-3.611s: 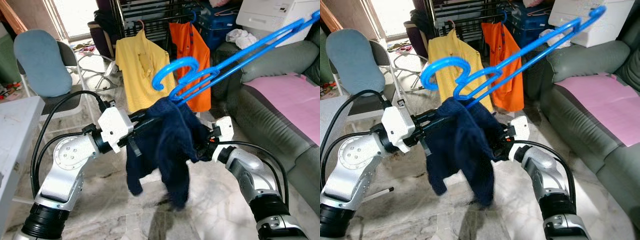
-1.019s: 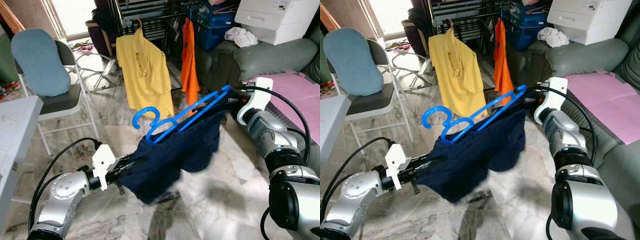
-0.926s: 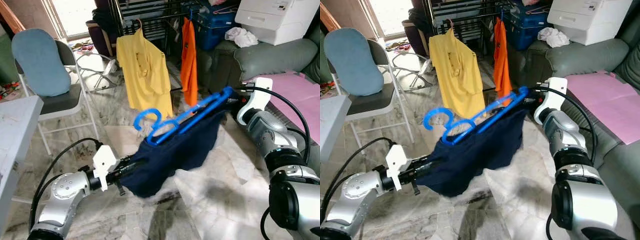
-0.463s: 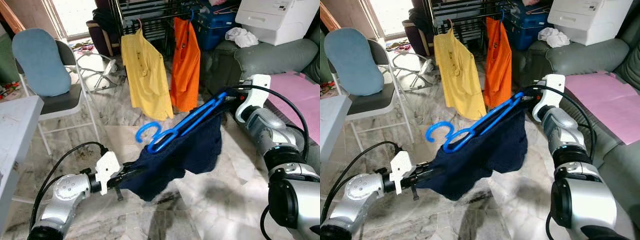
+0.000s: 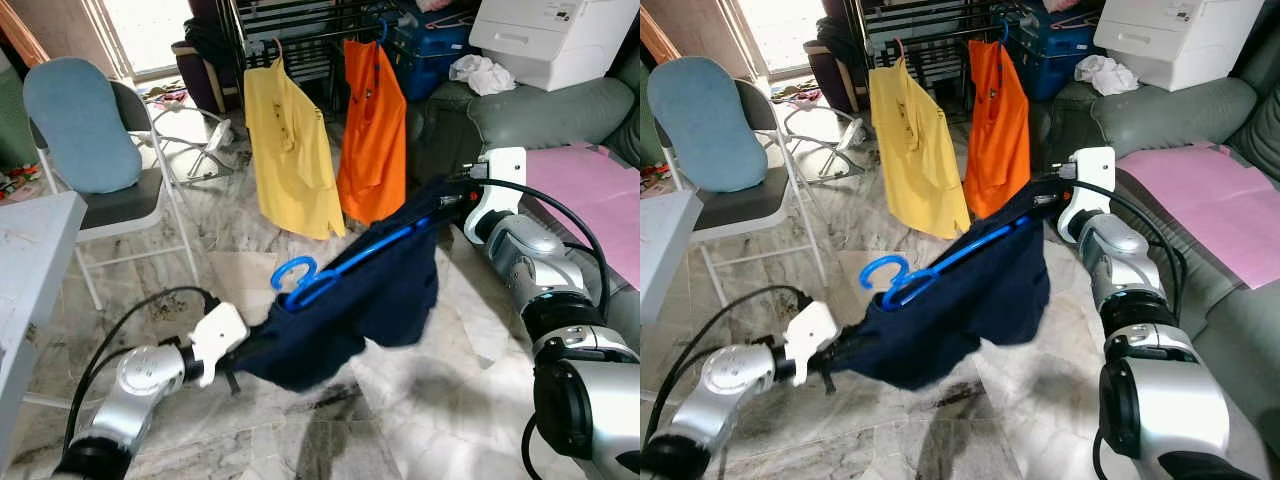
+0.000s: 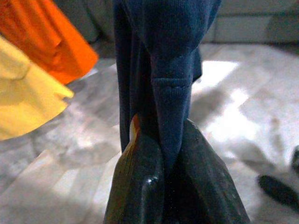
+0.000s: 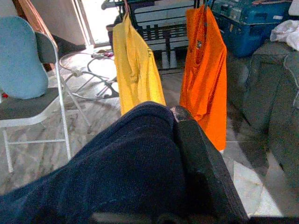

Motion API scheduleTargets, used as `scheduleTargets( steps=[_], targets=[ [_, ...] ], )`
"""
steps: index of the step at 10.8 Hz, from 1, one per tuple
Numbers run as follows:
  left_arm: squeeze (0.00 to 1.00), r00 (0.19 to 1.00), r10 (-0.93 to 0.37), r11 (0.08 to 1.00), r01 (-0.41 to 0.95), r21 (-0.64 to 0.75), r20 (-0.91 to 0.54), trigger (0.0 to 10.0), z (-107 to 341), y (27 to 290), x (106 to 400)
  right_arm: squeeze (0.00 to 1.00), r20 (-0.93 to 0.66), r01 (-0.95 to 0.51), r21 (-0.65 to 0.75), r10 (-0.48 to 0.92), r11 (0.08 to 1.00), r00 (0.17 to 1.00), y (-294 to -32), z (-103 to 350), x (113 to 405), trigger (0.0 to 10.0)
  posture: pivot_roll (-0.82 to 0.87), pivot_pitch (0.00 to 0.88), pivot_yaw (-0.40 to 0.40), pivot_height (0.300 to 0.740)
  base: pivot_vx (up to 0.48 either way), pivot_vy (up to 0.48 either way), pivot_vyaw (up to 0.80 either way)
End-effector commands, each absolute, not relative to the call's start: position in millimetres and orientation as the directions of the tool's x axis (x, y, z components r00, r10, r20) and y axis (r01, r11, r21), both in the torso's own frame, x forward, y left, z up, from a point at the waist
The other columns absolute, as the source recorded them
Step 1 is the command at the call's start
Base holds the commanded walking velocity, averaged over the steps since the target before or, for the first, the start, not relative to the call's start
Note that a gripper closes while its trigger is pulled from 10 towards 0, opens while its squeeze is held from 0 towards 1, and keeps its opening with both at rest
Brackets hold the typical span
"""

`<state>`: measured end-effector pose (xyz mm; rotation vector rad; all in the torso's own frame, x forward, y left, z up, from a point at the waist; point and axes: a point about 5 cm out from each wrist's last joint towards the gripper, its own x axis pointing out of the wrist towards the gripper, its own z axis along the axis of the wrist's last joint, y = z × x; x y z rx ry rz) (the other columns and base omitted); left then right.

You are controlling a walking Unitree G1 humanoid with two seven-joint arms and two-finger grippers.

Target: Hang hanger

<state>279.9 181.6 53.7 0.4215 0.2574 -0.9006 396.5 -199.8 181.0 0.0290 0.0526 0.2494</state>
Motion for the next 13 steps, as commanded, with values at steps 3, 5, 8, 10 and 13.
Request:
scheduleTargets(
  steps=[3,5,8,10,13],
  targets=[
    [0.00,0.828,-0.351,0.809,0.504,0.303,-0.437,0.0,42.2,210.1,297.4,0.00,0.109,-0.212,-0.066,0.218,0.975,0.970,-195.7,218.0,401.1,0.0,-0.13,0.000,0.083,0.740,0.000,0.000,0.00],
    [0.00,0.876,-0.310,0.878,0.413,0.242,-0.368,0.0,45.8,189.1,303.8,0.00,0.093,-0.223,-0.068,0.229,0.972,0.969,-179.6,204.2,399.5,0.0,-0.13,0.000,0.082,0.740,0.000,0.000,0.00],
    [0.00,0.867,-0.358,0.910,0.407,0.079,-0.345,2.0,48.3,136.6,303.7,0.00,0.055,-0.287,-0.138,0.297,0.948,0.953,-141.5,181.4,395.4,0.0,-0.11,0.000,0.077,0.740,0.000,0.000,0.00],
    [0.00,0.857,-0.399,0.900,0.433,0.036,-0.326,1.4,62.3,112.3,305.2,0.00,-0.007,-0.354,-0.146,0.357,0.924,0.934,-120.7,159.5,387.5,0.0,-0.11,0.000,0.074,0.740,0.000,0.000,0.00],
    [0.00,0.861,-0.396,0.910,0.415,-0.007,-0.319,2.1,72.8,104.9,308.6,0.00,-0.104,-0.456,-0.146,0.444,0.878,0.890,-102.6,126.0,369.5,0.0,-0.11,0.000,0.080,0.740,0.000,0.000,0.00]
  ],
)
